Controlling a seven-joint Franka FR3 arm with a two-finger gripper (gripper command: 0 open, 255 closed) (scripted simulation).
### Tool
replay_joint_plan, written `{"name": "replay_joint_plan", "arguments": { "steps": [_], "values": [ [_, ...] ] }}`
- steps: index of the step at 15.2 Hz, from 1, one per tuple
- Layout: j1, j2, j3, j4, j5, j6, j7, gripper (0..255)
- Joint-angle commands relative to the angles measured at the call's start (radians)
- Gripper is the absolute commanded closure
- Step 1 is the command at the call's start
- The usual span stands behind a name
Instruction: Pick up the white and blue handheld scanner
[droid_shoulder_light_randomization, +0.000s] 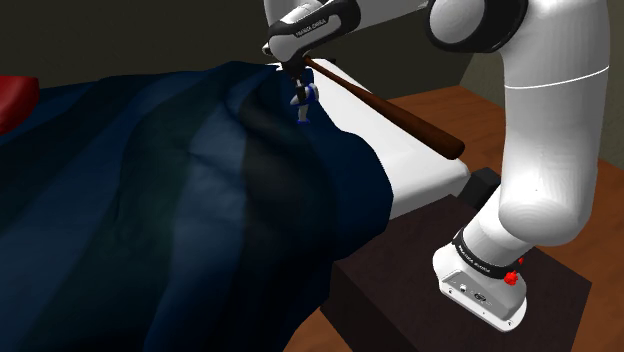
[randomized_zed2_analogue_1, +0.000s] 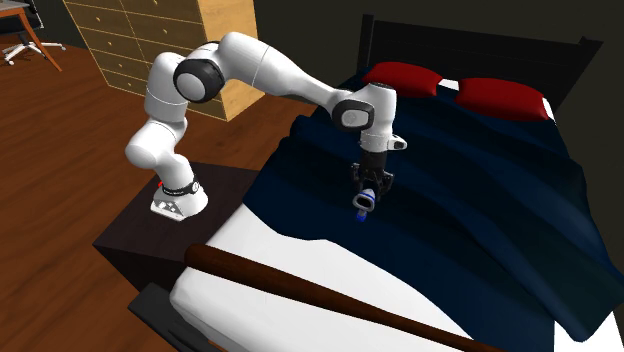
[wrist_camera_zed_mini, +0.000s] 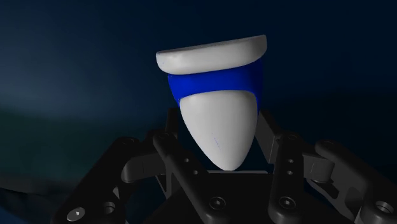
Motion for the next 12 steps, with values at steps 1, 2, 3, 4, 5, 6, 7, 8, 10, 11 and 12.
{"name": "replay_joint_plan", "arguments": {
  "steps": [1, 2, 3, 4, 5, 6, 7, 8, 10, 11, 12],
  "values": [
    [0.0, -0.003, -0.001, -0.006, -0.001, 0.002, 0.001, 255],
    [0.0, -0.008, 0.0, -0.001, 0.001, -0.008, -0.002, 255],
    [0.0, -0.012, 0.0, 0.006, 0.002, -0.019, -0.005, 255],
    [0.0, -0.017, 0.001, 0.012, 0.003, -0.029, -0.008, 255],
    [0.0, -0.021, 0.001, 0.019, 0.004, -0.04, -0.012, 255],
    [0.0, -0.025, 0.001, 0.026, 0.006, -0.051, -0.015, 255],
    [0.0, -0.029, 0.002, 0.034, 0.007, -0.062, -0.018, 255],
    [0.001, -0.032, 0.002, 0.042, 0.008, -0.073, -0.021, 255],
    [0.001, -0.039, 0.003, 0.058, 0.011, -0.095, -0.027, 255],
    [0.001, -0.042, 0.003, 0.067, 0.012, -0.107, -0.03, 255],
    [0.001, -0.045, 0.003, 0.075, 0.013, -0.118, -0.034, 255]
  ]
}}
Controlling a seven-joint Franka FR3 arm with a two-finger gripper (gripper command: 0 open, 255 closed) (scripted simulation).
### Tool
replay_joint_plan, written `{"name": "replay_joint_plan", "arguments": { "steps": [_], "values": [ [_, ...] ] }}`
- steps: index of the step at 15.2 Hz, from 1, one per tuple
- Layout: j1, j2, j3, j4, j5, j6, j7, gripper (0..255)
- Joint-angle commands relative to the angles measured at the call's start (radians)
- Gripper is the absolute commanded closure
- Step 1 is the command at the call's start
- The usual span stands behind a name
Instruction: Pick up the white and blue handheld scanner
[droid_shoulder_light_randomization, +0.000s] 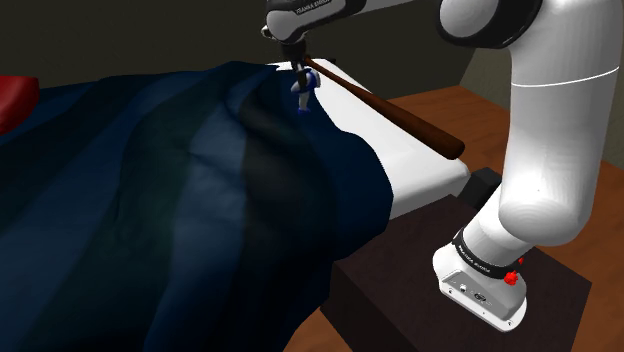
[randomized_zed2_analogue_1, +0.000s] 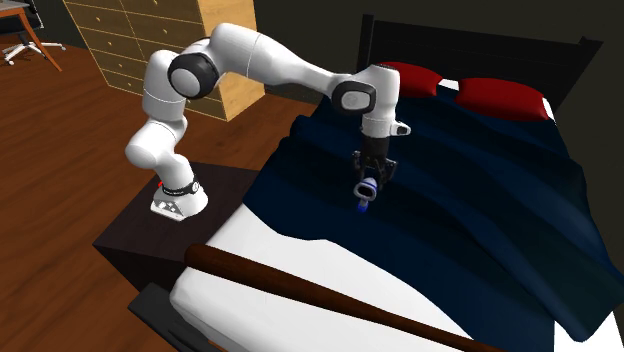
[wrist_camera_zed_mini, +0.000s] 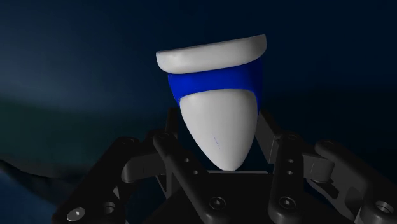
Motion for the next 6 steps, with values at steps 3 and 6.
{"name": "replay_joint_plan", "arguments": {
  "steps": [3, 6],
  "values": [
    [0.001, -0.007, 0.001, 0.046, 0.005, -0.052, -0.014, 255],
    [0.001, -0.01, 0.001, 0.058, 0.006, -0.066, -0.018, 255]
  ]
}}
